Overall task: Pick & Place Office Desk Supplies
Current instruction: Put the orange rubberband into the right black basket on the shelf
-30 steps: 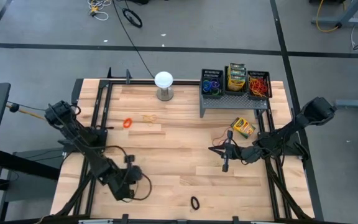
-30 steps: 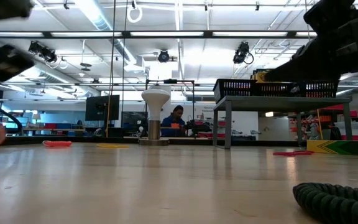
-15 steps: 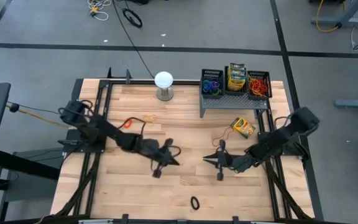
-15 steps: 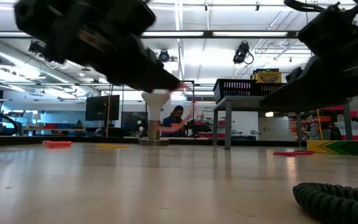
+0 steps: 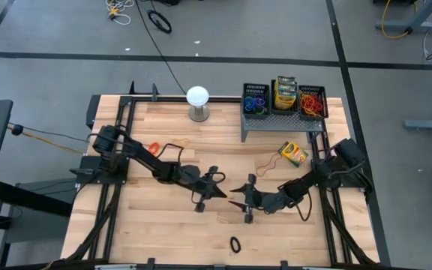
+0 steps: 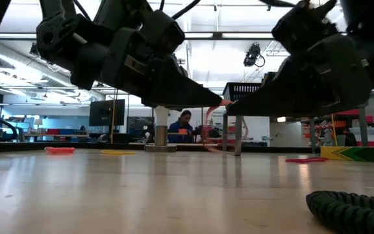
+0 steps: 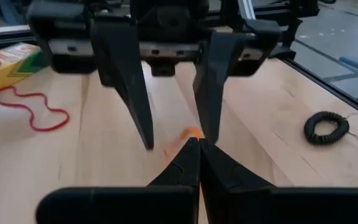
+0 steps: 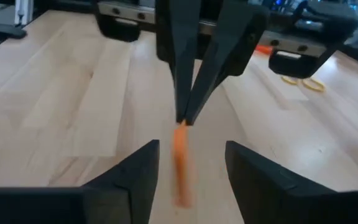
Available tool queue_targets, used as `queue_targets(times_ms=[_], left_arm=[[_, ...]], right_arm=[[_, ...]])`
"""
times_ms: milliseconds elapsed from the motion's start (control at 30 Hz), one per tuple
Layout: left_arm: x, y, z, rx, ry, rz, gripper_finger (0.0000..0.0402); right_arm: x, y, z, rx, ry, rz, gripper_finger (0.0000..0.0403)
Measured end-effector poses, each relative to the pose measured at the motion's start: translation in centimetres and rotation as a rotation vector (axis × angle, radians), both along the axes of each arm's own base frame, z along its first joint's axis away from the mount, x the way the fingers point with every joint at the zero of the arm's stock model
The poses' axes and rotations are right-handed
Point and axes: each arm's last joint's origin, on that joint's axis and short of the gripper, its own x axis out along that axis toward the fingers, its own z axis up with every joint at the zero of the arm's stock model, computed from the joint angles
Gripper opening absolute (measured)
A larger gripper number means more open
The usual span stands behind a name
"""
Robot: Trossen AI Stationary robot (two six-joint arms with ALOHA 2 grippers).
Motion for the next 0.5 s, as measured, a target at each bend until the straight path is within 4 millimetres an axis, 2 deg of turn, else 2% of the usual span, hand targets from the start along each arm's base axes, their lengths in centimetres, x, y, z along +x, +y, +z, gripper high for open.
queue_targets(times_ms=[200,333,433,500], left_arm=[[0.0,0.0,0.2,-0.004,-0.011,0.011,0.0003],[0.0,0.0,0.2,-0.02,-0.004,0.024,0.0014],[-0.2,0.1,0.4,-0.018,0.03,0.03,0.0046],[-0.5,0.2,1.3,-0.015,0.045,0.03,0.0074]], right_arm=[[0.6,-1.2,-0.6,0.001,0.022,-0.035,0.0163],[0.3,-0.5,-0.6,-0.05,0.028,0.005,0.0094],[-0.1,0.2,-0.1,-0.085,0.011,0.019,0.0025],[-0.5,0.8,0.3,-0.108,-0.008,-0.001,0.0011]])
